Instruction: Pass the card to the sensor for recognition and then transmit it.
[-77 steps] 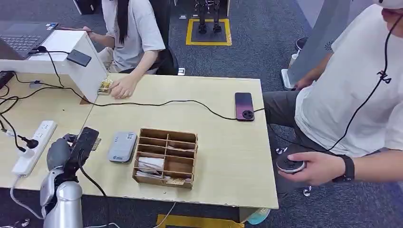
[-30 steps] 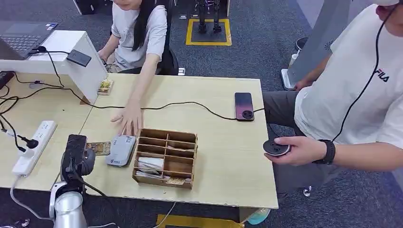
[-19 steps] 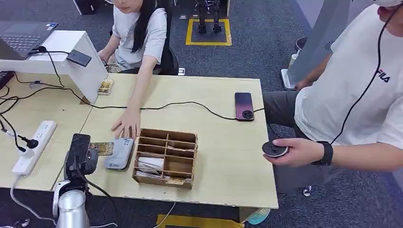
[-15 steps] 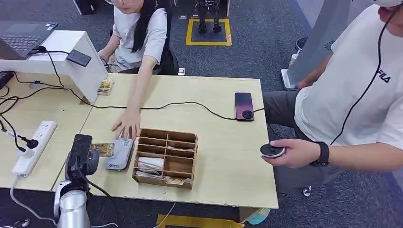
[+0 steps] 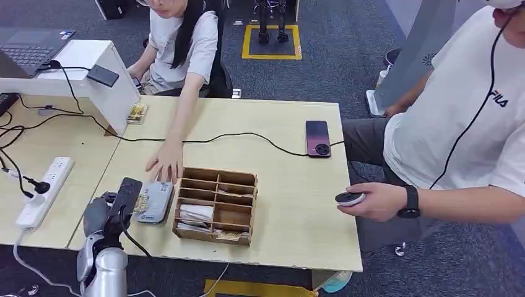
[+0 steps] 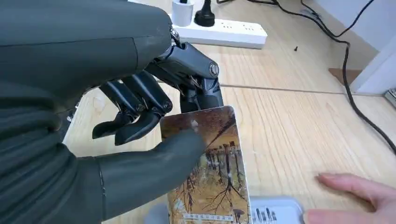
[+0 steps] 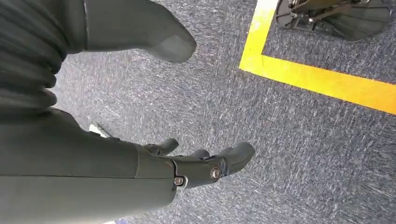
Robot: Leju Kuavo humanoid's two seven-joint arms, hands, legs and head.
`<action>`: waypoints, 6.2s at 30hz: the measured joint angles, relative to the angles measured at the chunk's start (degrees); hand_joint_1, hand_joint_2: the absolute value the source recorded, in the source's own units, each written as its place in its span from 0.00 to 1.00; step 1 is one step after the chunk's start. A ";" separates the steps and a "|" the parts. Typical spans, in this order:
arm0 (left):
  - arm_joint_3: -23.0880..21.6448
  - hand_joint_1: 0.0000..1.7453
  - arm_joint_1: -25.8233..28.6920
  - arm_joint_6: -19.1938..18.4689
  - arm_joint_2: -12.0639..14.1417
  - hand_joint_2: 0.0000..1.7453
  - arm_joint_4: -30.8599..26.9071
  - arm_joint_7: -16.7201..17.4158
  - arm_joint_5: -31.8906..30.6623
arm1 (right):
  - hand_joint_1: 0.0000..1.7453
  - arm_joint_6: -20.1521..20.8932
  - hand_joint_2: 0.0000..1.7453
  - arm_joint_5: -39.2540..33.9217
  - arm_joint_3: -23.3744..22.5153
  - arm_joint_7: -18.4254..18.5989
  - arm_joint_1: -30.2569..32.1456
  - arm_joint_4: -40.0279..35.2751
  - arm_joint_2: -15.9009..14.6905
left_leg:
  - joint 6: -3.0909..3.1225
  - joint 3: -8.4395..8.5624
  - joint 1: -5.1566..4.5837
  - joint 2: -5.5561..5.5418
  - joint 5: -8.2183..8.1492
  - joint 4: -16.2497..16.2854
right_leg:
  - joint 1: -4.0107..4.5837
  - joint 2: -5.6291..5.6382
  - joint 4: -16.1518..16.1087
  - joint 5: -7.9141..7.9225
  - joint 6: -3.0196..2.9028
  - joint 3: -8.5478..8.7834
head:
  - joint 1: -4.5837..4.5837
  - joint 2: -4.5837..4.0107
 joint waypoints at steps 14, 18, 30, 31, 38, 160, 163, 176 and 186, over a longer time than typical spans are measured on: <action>0.02 1.00 -0.29 0.55 -0.61 1.00 1.73 -1.62 -2.71 | 0.00 -0.09 1.00 0.02 0.02 -0.22 0.00 0.00 0.02 | 0.00 0.00 0.00 0.00 0.00 0.00 | 0.00 0.00 0.00 0.00 0.00 0.01 | -0.02 0.00; 0.04 1.00 -0.29 -1.18 -0.63 1.00 1.81 -2.62 0.16 | 0.00 -0.07 1.00 0.02 0.00 -0.28 0.00 0.00 0.02 | 0.00 -0.01 0.00 -0.01 0.00 0.00 | 0.00 -0.01 0.00 0.00 0.00 0.02 | 0.00 -0.02; 1.59 1.00 0.64 -14.40 -0.74 1.00 -0.43 -5.31 46.32 | 0.00 -0.04 1.00 0.02 1.40 -1.16 0.02 0.28 -0.04 | 0.00 -0.04 0.01 -0.04 0.00 0.00 | 0.01 -0.04 0.01 0.00 0.00 0.01 | 0.00 0.00; 1.57 1.00 0.91 -14.23 -0.65 1.00 -1.03 -5.22 49.06 | 0.00 -0.02 1.00 0.02 1.51 -1.16 0.02 0.35 -0.07 | 0.00 -0.04 0.01 -0.04 0.00 0.00 | 0.01 -0.04 0.01 -0.01 0.00 0.01 | -0.02 0.00; 0.15 1.00 0.42 -6.82 -0.50 1.00 -6.06 -10.20 49.48 | 0.00 -0.04 1.00 0.00 1.97 -0.94 0.00 0.52 -0.07 | 0.00 -0.02 0.01 -0.05 0.00 0.00 | 0.01 -0.05 0.01 0.00 0.00 -0.01 | -0.02 0.00; -58.90 0.00 6.44 3.26 47.78 1.00 -13.27 -13.64 -8.39 | 0.00 -0.15 1.00 0.09 -0.46 -1.33 0.71 0.85 -0.50 | 0.00 -0.04 0.03 -0.01 0.02 -0.01 | 0.02 -0.02 0.03 -0.01 -0.04 -0.03 | -0.02 0.00; -58.90 0.00 7.03 0.72 49.20 1.00 -14.65 -13.77 -4.52 | 0.00 -0.15 1.00 0.09 -0.50 -1.36 0.69 0.85 -0.52 | 0.00 -0.05 0.05 0.00 0.02 -0.01 | 0.03 -0.01 0.04 -0.01 -0.04 -0.03 | -0.02 0.00; -57.77 0.00 11.73 -5.68 58.38 1.00 -24.50 -15.02 2.90 | 0.00 0.11 1.00 0.09 -0.57 -1.33 0.78 0.85 -0.52 | 0.00 -0.05 0.05 -0.02 0.02 -0.02 | 0.02 -0.03 0.04 -0.02 -0.04 -0.02 | -0.02 0.00; -59.38 0.00 11.40 -6.10 56.77 1.00 -23.96 -11.70 -1.88 | 0.00 -0.04 1.00 0.07 -0.57 -1.31 0.70 0.87 -0.52 | 0.00 -0.04 0.04 -0.02 0.02 -0.01 | 0.02 -0.03 0.03 -0.02 -0.04 -0.02 | 0.00 0.00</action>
